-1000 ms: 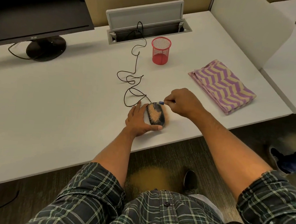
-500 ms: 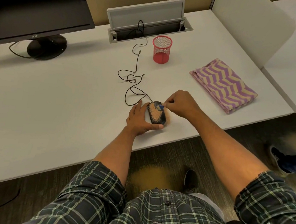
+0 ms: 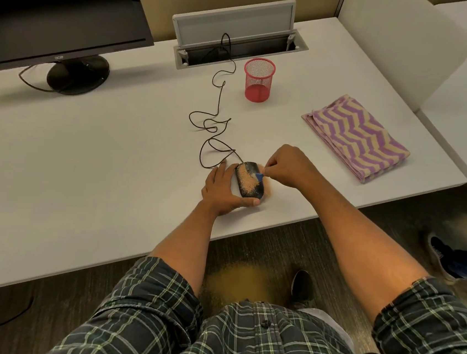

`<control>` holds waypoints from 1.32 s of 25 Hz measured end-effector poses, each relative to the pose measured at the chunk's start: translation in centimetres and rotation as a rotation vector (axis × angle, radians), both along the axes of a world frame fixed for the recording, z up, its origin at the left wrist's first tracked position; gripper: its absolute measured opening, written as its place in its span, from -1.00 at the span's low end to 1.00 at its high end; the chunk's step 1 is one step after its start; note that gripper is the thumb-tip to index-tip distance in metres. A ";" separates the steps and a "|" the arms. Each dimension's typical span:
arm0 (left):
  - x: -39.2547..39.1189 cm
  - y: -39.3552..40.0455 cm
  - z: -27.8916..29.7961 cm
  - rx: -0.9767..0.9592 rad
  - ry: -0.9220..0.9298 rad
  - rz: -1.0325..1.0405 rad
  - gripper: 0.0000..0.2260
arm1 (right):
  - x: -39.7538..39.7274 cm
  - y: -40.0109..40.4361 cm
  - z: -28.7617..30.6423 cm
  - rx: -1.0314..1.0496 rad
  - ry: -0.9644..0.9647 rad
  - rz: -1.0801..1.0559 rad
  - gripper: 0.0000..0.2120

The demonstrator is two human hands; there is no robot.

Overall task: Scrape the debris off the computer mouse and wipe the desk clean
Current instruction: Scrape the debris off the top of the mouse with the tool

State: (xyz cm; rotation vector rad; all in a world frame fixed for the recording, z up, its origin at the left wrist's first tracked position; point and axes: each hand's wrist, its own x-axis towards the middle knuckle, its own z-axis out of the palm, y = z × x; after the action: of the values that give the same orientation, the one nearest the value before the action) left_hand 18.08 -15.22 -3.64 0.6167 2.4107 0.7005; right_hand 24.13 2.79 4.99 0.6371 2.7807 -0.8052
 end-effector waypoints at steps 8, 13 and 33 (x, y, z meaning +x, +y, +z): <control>0.0 0.1 0.1 -0.015 -0.002 0.000 0.10 | 0.3 0.0 0.6 0.017 -0.006 0.016 -0.84; 0.0 0.0 0.0 -0.011 -0.005 -0.001 0.10 | 1.0 0.0 0.3 0.005 0.003 0.014 -0.84; -0.1 0.1 -0.2 -0.031 0.000 -0.010 0.11 | 2.8 0.4 0.1 -0.009 0.049 -0.043 -0.84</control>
State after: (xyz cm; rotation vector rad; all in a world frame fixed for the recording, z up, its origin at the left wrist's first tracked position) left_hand 17.97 -15.13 -3.80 0.6155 2.4128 0.6577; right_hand 26.97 3.20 5.07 0.6863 2.8149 -0.8529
